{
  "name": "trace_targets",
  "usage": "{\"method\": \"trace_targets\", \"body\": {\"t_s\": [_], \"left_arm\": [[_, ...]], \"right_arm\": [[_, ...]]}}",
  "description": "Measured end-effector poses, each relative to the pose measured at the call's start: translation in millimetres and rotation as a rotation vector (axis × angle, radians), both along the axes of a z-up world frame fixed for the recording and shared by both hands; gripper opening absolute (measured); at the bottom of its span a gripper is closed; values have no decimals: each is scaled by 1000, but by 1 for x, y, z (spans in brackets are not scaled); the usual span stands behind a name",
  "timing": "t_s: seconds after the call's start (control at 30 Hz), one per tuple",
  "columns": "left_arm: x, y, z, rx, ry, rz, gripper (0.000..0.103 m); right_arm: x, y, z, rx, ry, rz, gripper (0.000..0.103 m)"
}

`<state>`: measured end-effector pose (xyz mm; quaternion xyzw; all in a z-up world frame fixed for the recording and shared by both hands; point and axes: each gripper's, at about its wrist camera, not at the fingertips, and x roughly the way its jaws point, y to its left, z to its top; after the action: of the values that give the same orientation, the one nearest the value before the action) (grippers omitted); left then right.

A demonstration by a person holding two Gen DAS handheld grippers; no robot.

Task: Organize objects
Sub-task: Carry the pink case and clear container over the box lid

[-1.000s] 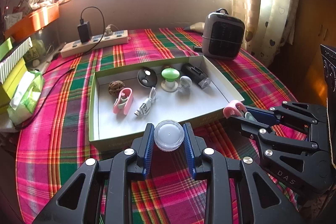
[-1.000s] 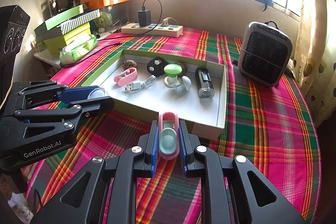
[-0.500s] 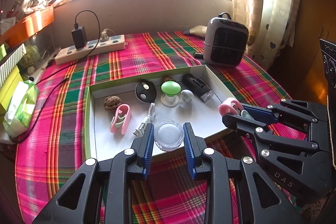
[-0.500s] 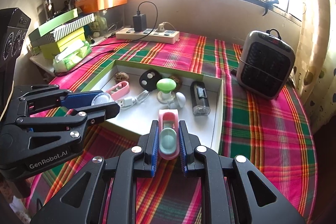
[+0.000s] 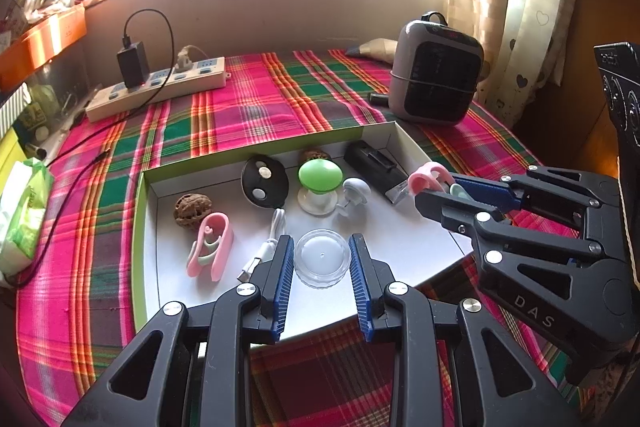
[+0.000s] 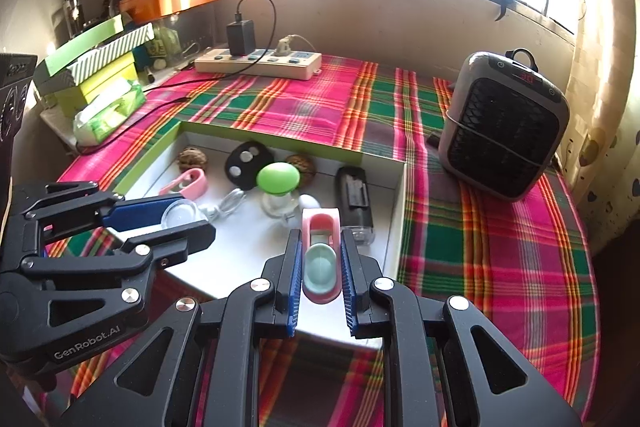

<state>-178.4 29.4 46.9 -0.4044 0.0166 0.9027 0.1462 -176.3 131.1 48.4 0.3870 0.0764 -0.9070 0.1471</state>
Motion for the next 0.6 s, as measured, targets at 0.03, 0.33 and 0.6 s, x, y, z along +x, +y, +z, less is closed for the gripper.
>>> {"method": "trace_targets", "body": {"t_s": [0.03,0.33,0.6], "left_arm": [[-1,1,-1,0,-4,0,26],[-11,6,-9,-6,-24,-2,26],[-17,10,-16,-8,-42,-4,26]], "right_arm": [[-3,1,-1,2,-4,-2,19],[-18,7,-11,9,-36,-13,19],[-22,9,-20,12,-66,-9,19]]}}
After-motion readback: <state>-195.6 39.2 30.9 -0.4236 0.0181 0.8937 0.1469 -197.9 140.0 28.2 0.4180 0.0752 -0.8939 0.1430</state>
